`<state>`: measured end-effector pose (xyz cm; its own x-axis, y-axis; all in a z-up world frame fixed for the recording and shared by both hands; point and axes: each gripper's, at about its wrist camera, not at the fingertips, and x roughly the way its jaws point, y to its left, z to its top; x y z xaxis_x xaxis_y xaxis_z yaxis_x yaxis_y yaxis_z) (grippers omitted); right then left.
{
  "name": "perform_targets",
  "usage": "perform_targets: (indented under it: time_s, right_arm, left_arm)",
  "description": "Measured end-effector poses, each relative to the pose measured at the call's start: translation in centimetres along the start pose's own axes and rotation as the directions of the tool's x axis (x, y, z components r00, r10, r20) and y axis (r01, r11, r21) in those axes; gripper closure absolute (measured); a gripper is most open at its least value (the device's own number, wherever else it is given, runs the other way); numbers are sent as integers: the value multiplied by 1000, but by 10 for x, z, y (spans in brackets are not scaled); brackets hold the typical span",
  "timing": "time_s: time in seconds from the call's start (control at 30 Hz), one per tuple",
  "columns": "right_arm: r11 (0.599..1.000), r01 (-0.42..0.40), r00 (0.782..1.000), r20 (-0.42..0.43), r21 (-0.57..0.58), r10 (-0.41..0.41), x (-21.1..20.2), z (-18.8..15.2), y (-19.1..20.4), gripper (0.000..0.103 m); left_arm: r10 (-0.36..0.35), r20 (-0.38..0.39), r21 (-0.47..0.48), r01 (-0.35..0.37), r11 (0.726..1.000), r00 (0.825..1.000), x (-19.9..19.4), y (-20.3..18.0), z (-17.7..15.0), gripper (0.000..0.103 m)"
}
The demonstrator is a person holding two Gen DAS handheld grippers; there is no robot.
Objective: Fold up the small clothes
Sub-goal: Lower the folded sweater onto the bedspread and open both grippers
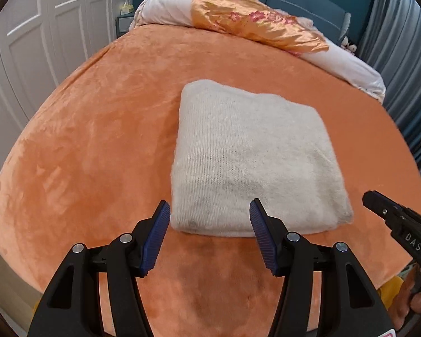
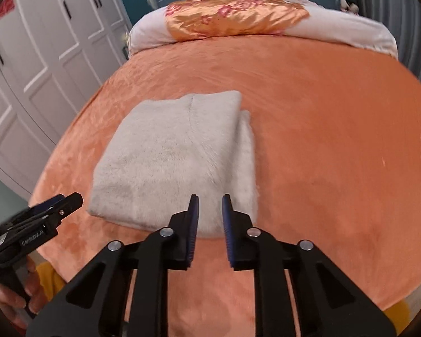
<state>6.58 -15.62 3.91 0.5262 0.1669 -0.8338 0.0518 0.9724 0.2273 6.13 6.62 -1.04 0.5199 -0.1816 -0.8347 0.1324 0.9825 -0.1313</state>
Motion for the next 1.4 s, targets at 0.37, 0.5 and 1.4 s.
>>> perform_targets:
  time_s: [0.37,0.5,1.4]
  right_arm:
    - [996,90,988,-129,9,-88,63,-21,-10,90]
    - [995,95,986,-138,6,-93,70,-25,-13,90]
    - [992,117,993,-31,54,-115,-15,-95,-18,71]
  left_arm:
    - [102,-86,18,-101,995,991,47,5,-8,47]
    - [109,-110,13,-108,994,988,58,10,-14,47]
    - [194,-14,76,-192,978,981,1,-46,-70,34]
